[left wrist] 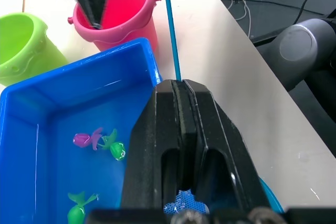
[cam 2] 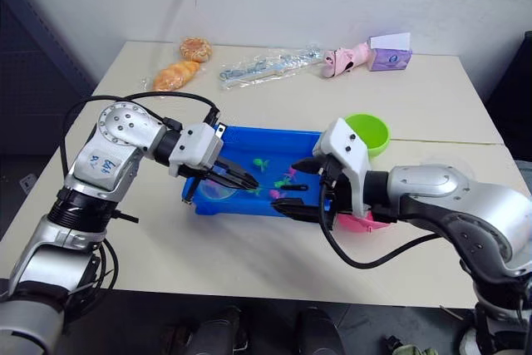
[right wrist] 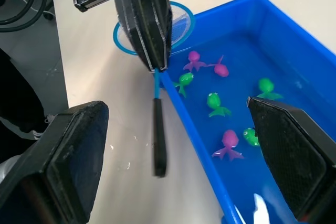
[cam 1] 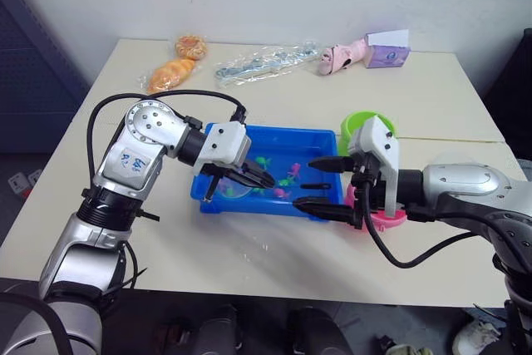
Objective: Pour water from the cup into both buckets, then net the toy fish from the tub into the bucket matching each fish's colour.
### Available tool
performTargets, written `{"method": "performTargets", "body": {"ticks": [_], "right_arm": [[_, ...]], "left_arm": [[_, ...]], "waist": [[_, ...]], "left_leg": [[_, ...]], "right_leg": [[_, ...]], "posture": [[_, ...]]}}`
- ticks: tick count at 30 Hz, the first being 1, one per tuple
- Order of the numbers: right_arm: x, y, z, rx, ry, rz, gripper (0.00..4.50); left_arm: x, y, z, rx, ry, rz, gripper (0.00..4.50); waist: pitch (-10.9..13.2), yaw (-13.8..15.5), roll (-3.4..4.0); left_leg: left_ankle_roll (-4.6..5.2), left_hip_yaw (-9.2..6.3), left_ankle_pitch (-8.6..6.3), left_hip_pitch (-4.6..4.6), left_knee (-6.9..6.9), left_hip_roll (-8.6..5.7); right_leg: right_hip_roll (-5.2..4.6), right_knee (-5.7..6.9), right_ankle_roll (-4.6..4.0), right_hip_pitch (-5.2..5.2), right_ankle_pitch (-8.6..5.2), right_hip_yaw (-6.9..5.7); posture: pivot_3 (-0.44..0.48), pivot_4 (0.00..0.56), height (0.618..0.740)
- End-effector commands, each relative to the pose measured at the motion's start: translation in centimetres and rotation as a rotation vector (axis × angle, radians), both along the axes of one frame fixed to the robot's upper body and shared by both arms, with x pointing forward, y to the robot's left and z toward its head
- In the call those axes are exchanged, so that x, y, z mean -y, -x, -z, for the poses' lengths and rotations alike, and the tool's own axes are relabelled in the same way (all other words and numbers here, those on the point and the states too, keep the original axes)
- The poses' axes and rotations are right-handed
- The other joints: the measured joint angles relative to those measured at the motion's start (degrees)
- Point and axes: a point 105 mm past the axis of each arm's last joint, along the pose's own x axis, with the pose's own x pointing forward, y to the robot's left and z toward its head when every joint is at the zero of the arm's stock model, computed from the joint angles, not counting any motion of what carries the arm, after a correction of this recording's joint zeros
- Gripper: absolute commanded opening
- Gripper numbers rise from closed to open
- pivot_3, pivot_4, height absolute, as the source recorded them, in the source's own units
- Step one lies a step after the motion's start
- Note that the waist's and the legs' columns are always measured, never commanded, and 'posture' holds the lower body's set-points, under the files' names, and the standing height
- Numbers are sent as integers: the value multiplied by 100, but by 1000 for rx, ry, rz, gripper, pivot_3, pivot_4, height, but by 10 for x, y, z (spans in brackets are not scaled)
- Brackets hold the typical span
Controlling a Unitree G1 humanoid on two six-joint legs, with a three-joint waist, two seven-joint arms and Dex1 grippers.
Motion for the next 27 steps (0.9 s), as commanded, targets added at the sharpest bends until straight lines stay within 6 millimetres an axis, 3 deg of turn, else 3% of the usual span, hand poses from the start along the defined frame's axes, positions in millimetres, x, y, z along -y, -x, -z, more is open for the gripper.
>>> {"method": "performTargets", "body": {"ticks": [1,5,8,16,23,27], "right_arm": [[-3,6,-10,21,-31,-17,4500],[-3,7,-11,9,-34,-18,4500],[-4,8,-12,8,-37,-16,3707],[-4,11,-9,-18,-28,-32,21],[-2,12,-11,26,-51,-11,21],[6,12,-23,149,-68,-11,0]], "left_arm": [[4,1,-7,49,-9,25,31],[7,2,-5,47,-14,25,31],[8,3,-3,47,-24,25,0],[9,6,-2,52,-29,25,0],[6,9,-5,-20,32,-7,0],[-10,-8,-49,-166,381,-175,1377]], "waist": [[0,-1,0],[0,-3,0],[0,-3,0],[0,-1,0],[0,-1,0],[0,1,0]], "left_leg": [[0,-1,0,0,0,0],[0,-1,0,0,0,0],[0,-2,0,0,1,0],[0,-4,0,0,1,0],[0,-6,0,0,1,0],[0,-11,0,-4,5,0]], "right_leg": [[0,0,0,1,0,0],[0,1,0,1,0,-1],[0,0,0,1,0,-1],[0,1,0,1,0,-2],[0,1,0,3,0,-3],[0,1,0,2,0,-5]], "posture": [[0,150,740],[0,150,740],[0,150,740],[0,150,740],[0,150,740],[0,150,740]]}}
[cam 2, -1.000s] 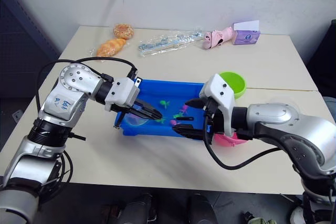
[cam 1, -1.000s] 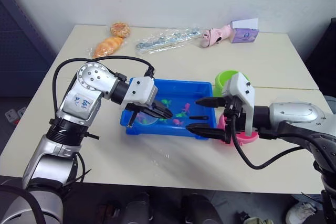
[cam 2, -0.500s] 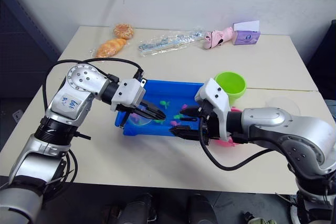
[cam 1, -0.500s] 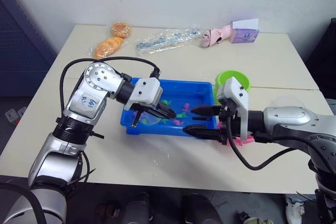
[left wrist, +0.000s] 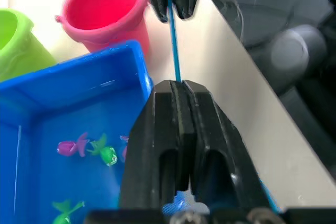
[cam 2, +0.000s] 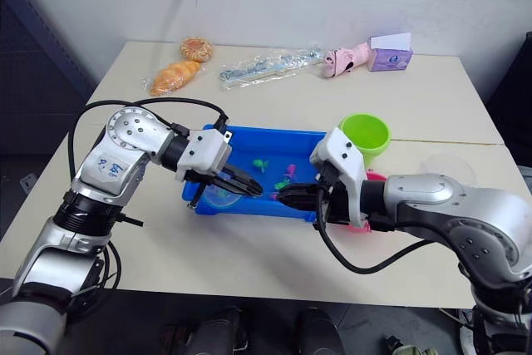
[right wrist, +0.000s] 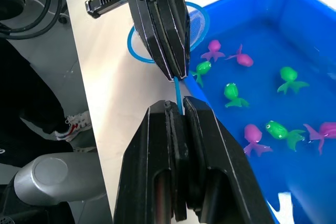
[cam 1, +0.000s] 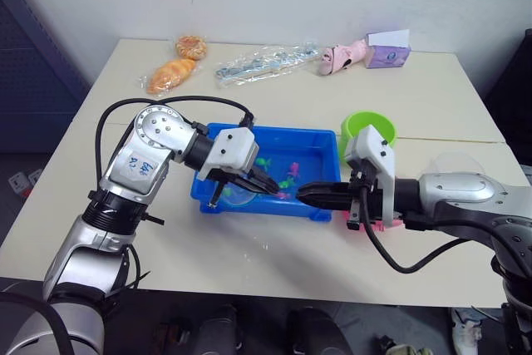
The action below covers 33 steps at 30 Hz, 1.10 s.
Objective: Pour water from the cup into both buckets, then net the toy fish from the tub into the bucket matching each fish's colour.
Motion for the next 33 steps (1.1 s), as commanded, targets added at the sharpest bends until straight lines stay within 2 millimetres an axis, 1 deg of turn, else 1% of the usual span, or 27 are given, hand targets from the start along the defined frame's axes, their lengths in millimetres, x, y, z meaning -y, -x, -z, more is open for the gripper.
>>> {"method": "performTargets", "body": {"ticks": [1,3,4,5,6,7,8,12,15,18,22,24,27,33], "right_arm": [[11,3,-22,171,-14,9,0],[19,0,-25,204,-2,39,0],[27,-2,-25,235,32,62,0],[37,-6,-23,261,87,91,0],[45,-9,-22,286,134,111,0],[50,-11,-21,303,165,120,0],[56,-16,-21,320,190,144,0],[74,-41,-20,389,286,245,0],[90,-61,-9,436,439,307,0],[98,-75,-1,464,531,333,0],[97,-86,7,483,588,339,0],[94,-88,14,459,597,335,0],[89,-93,19,449,617,335,0],[80,-101,24,461,685,317,0]], "left_arm": [[-32,-19,-51,-85,323,-186,1805],[-56,-31,-61,-107,396,-289,2748],[-70,-34,-64,-93,408,-331,3199],[-84,-36,-57,-71,370,-365,3561],[-94,-35,-50,-54,332,-381,4064],[-99,-35,-45,-45,304,-386,4473],[-104,-34,-37,-37,278,-389,4473],[-113,-30,-14,6,264,-375,4473],[-122,-32,11,-32,242,-421,4473],[-126,-35,22,-61,263,-469,4473],[-124,-30,33,-87,259,-477,4473],[-122,-28,37,-87,262,-483,4473],[-121,-27,39,-84,274,-497,4473],[-116,-22,42,-86,269,-489,4473]], "waist": [[0,-4,0],[0,-26,0],[0,-31,0],[0,-29,0],[0,-22,0],[0,-17,0],[0,-7,0],[0,18,0],[0,20,0],[0,0,-1],[0,-25,0],[0,-25,0],[0,-18,0],[0,-18,0]], "left_leg": [[0,-3,0,-2,2,0],[-1,-4,0,0,3,0],[-2,-2,1,2,3,1],[-4,-1,3,2,1,2],[-5,0,3,4,0,2],[-6,1,3,5,-3,2],[-6,2,3,5,-3,2],[-4,3,2,5,9,1],[-3,3,1,3,18,1],[-3,6,1,4,18,1],[-4,6,2,2,17,1],[-4,8,2,3,17,2],[-5,8,3,4,18,3],[-4,7,2,4,27,2]], "right_leg": [[0,0,0,0,0,-3],[1,1,1,1,0,-4],[3,2,1,0,0,-5],[5,2,1,0,0,-5],[7,3,1,-1,-1,-6],[8,2,1,0,-1,-6],[8,1,1,0,-1,-6],[4,-1,4,6,1,-3],[2,-3,4,2,1,-1],[2,-1,4,-4,1,3],[2,13,3,-8,1,2],[2,19,4,-8,1,3],[2,32,3,-9,1,3],[-2,37,3,-10,1,4]], "posture": [[0,150,740],[0,150,740],[0,150,740],[0,150,740],[0,150,740],[0,150,740],[0,150,740],[0,150,740],[0,150,740],[0,150,740],[0,150,740],[0,150,740],[0,150,740],[0,150,740]]}}
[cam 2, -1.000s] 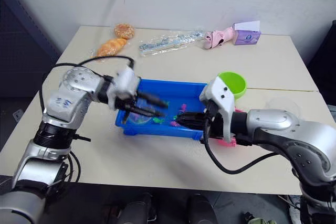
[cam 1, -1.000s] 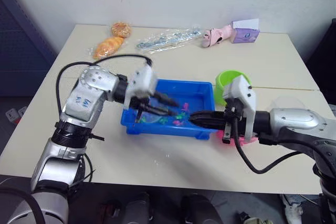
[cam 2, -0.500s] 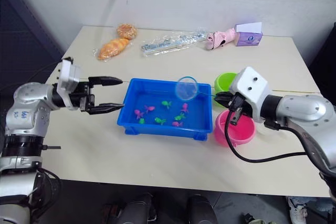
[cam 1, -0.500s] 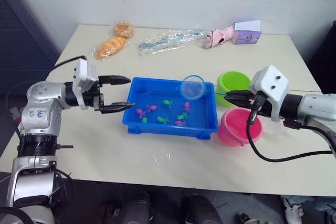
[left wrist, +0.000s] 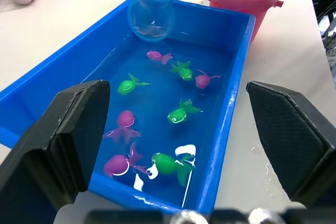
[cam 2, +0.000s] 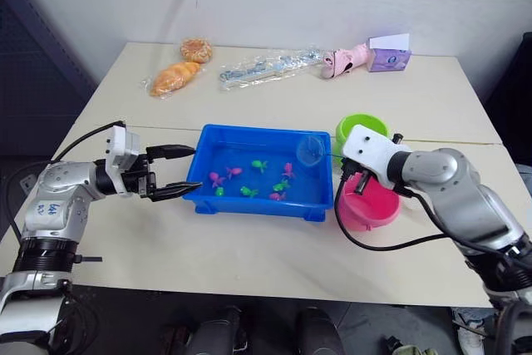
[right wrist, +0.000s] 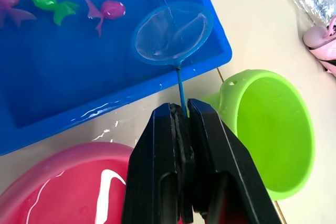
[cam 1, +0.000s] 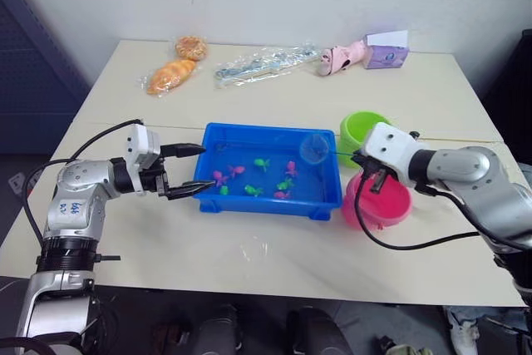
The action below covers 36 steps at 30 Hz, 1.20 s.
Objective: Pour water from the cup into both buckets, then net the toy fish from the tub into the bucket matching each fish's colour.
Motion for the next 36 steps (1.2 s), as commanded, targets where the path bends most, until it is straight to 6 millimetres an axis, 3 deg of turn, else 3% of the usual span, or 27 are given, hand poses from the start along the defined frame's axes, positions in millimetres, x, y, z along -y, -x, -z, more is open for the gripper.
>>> {"method": "performTargets", "body": {"ticks": [1,9,17,23,28,36], "right_arm": [[-4,-4,-7,33,62,-8,0],[-23,-1,8,-88,6,-45,0],[-39,3,4,-208,-287,-5,0],[-28,10,-5,-260,-396,35,0],[-23,29,-19,-315,-565,22,0],[8,70,-41,-255,-684,69,0]], "left_arm": [[4,4,-8,38,0,15,4473],[8,5,-7,37,-6,24,4473],[6,3,-11,57,-14,13,4473],[7,4,-10,60,-6,6,4473],[13,8,-11,54,24,31,4473],[44,14,-23,54,79,157,4473]], "waist": [[0,0,0],[0,-4,0],[0,0,0],[0,6,0],[0,5,0],[0,34,0]], "left_leg": [[0,0,0,0,0,0],[0,1,0,0,2,0],[1,-2,-1,-1,7,0],[4,-2,-4,-1,7,-1],[7,-3,-7,-2,5,-1],[14,-4,-12,-2,6,-3]], "right_leg": [[0,2,0,0,0,0],[0,5,0,-1,0,-1],[0,8,0,1,0,-3],[-1,7,0,1,0,-3],[-2,6,0,2,0,-3],[-3,1,0,8,0,-3]], "posture": [[0,150,740],[0,150,740],[0,150,740],[0,150,740],[0,150,740],[0,150,740]]}}
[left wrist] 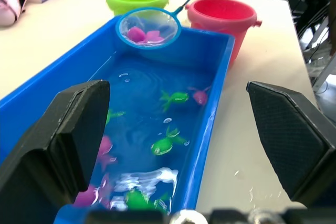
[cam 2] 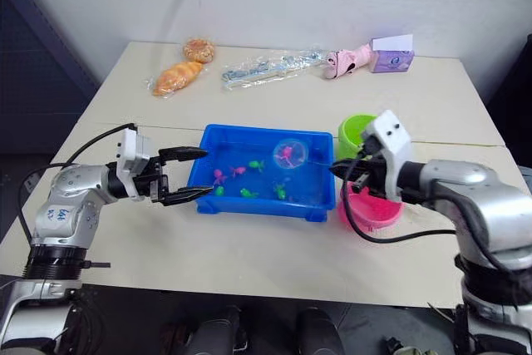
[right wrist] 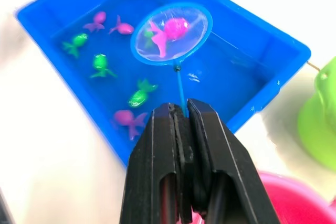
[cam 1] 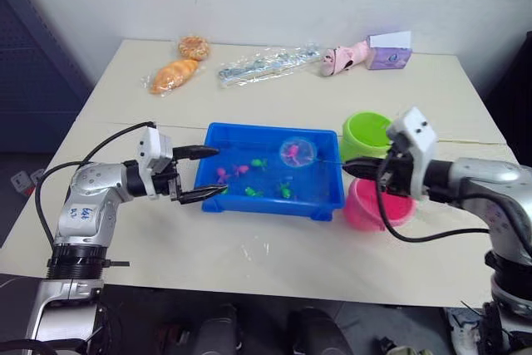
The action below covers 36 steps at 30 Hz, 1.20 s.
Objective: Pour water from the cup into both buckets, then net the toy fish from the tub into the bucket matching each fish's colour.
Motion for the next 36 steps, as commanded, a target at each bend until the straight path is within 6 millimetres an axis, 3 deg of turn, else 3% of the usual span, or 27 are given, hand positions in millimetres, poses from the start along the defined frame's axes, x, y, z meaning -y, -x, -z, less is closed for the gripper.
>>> {"method": "performTargets", "body": {"ticks": [1,12,16,19,23,36], "right_arm": [[11,16,-21,95,-16,43,0],[97,79,-8,162,125,465,0],[102,93,8,163,207,463,0],[99,93,9,332,287,406,0],[104,98,29,378,357,398,0],[112,105,50,589,705,311,0]], "left_arm": [[15,5,-15,42,20,75,4473],[48,1,-14,11,38,222,4473],[52,1,-11,1,35,249,4473],[55,0,-10,-2,43,257,4473],[62,-1,-8,1,53,279,4473],[70,2,-5,9,74,288,4473]], "waist": [[0,-5,0],[0,126,0],[-1,110,1],[-1,105,1],[-2,111,-1],[-2,112,0]], "left_leg": [[0,0,0,0,1,0],[-1,7,1,6,-7,-2],[-3,10,2,10,-10,-1],[-13,13,8,14,-17,3],[-21,15,12,21,-21,9],[-33,18,20,26,-26,12]], "right_leg": [[0,0,0,1,0,0],[6,-28,1,9,0,3],[14,-40,3,10,0,10],[24,-41,4,9,0,18],[37,-41,11,10,1,33],[41,-39,11,9,1,40]], "posture": [[0,150,740],[0,150,740],[0,150,740],[0,150,740],[0,150,740],[0,150,740]]}}
